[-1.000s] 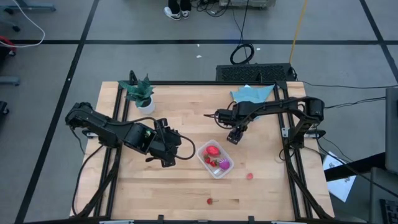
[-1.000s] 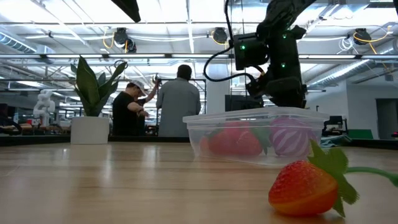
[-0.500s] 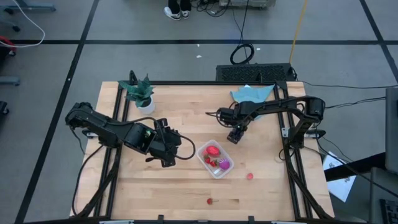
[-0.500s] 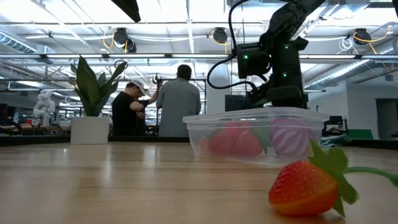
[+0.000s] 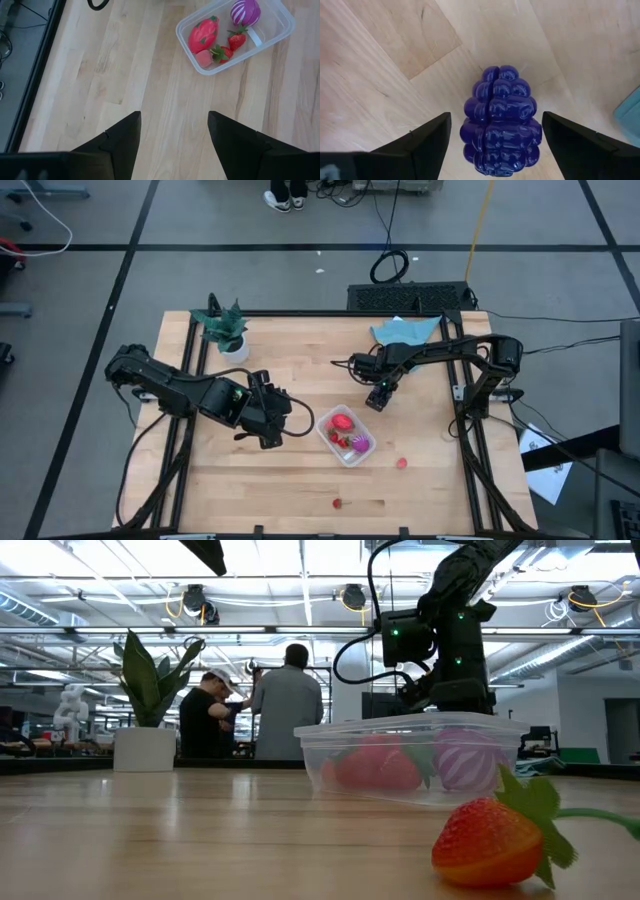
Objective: Pick and placing Produce into tupperware
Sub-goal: Put the grapes into the transparent container
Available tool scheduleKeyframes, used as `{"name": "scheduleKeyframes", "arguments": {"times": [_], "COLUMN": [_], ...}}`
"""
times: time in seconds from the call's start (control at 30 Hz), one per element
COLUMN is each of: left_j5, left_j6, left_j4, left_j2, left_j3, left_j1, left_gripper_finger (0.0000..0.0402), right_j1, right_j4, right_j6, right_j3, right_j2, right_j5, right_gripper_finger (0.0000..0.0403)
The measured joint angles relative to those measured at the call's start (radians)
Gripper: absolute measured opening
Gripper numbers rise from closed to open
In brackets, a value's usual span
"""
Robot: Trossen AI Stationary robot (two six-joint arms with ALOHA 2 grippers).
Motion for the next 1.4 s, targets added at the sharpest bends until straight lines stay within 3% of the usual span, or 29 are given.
{"name": "scheduleKeyframes", "arguments": {"times": [0.67,1.07,1.4], "left_j5": [0.0,0.0,0.0], "left_j6": [0.0,0.0,-0.002], "left_j4": [0.001,0.001,0.002], "left_j2": [0.0,0.0,0.0], "left_j3": [0.0,0.0,0.0], "left_j1": [0.0,0.0,0.0], "left_gripper_finger": [0.0237,0.0237,0.0237], "right_j1": [0.0,0.0,-0.028], "right_j4": [-0.001,-0.005,-0.02], "right_j6": [0.001,0.001,0.013], "right_j3": [0.0,0.001,0.005], "right_j2": [0.0,0.0,-0.056], "right_j5": [-0.001,-0.003,-0.079], "right_gripper_finger": [0.023,0.0227,0.0227]}}
